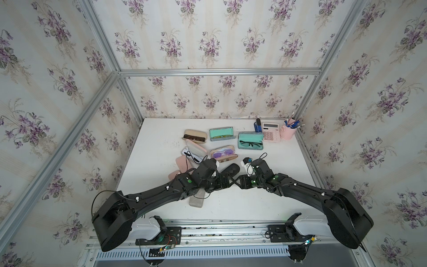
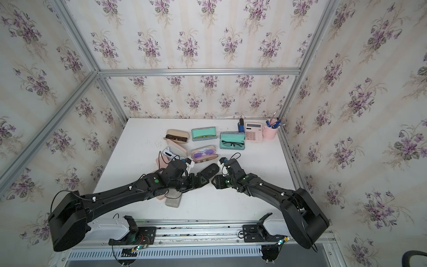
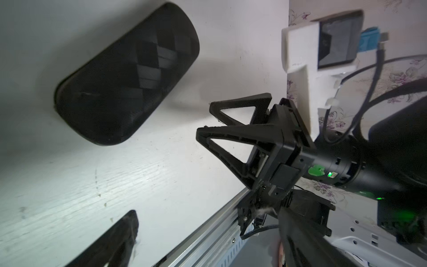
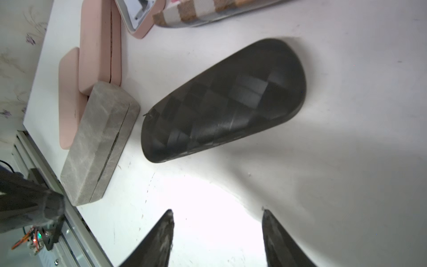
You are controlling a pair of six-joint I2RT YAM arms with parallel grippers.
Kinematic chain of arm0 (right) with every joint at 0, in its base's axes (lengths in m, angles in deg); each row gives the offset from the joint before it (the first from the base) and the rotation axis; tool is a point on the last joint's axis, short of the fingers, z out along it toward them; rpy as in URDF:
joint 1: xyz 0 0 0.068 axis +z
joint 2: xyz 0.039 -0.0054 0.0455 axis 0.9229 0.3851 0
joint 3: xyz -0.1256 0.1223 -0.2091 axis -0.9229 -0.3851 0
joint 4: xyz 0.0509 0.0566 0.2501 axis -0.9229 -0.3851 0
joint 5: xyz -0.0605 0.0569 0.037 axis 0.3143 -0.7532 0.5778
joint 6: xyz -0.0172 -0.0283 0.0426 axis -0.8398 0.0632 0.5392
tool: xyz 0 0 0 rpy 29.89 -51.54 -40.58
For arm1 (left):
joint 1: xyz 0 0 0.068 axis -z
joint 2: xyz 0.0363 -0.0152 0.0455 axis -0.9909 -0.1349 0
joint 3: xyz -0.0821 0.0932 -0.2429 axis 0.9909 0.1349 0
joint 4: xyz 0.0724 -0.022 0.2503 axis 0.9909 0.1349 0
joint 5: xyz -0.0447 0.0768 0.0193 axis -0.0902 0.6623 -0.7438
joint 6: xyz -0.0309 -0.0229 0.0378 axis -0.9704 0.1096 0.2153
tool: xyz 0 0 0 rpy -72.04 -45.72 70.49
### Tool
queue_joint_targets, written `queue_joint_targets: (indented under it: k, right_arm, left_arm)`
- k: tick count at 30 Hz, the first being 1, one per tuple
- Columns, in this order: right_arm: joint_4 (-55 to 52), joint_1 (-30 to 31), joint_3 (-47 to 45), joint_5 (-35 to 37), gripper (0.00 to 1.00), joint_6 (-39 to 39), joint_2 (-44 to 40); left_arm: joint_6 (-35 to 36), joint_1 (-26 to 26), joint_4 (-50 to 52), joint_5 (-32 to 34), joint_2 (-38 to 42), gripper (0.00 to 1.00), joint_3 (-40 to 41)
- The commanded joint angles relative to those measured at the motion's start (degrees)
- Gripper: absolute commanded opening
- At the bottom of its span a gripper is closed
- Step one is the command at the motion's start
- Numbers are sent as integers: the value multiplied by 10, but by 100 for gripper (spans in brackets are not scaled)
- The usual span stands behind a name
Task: Close the glasses case
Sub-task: Move the glasses case to the center of the board.
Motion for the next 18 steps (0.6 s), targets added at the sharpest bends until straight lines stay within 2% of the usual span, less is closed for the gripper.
queue_joint_targets:
  k: [1,5,10,18]
  right_arm:
    - [76,-14,-6,-49,60,42,17]
    - [136,-14,-4,-71,60,84,61]
    - [194,-14,8,-87,58,111,120]
    - [124,-14,93,-45,58,75,194]
  left_arm:
    - [61,0,73,84,22,96,-16]
    - [105,-6,125,149,57,96,-30]
    - [117,-39,136,145,86,96,-14]
    - [123,-78,142,130,122,96,29]
